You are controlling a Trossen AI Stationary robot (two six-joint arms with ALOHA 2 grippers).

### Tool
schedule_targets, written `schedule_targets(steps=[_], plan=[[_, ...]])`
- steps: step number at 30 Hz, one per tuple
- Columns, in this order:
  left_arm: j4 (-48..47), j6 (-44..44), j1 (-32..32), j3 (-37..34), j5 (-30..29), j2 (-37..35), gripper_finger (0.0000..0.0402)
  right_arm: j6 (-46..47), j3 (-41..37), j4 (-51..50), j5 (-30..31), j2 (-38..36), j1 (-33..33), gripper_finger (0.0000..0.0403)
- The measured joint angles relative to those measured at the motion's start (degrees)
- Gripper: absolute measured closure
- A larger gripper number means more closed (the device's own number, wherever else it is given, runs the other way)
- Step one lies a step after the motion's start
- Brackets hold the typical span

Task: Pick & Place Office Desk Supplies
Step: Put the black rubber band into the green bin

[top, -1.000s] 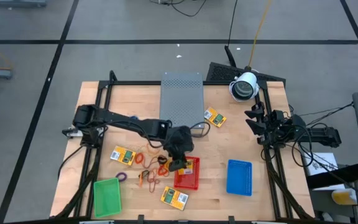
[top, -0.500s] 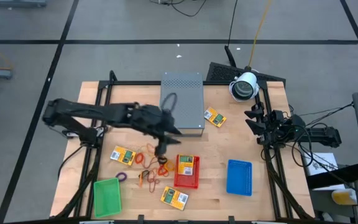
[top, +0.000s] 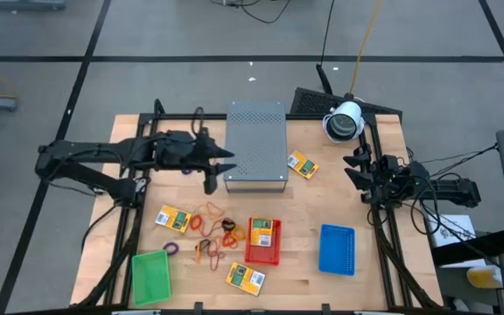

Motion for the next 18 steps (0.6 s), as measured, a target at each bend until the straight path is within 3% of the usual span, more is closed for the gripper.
schedule_targets(steps=[6,12,18], plan=[[8.48,0.79,6.67,-12.9,0.37,-10.57,0.0245,0.0,0.01,-0.7,0.0,0.0,0.0,0.0234],[9.88,1.15,16.16,-23.4,0.98,-18.0,0.0245,0.0,0.01,-0.75,0.2,0.0,0.0,0.0234],[11.43,2.97,27.92,-28.33,10.15,-18.49,0.0245,0.0,0.0,-0.75,0.22,0.0,0.0,0.0234]])
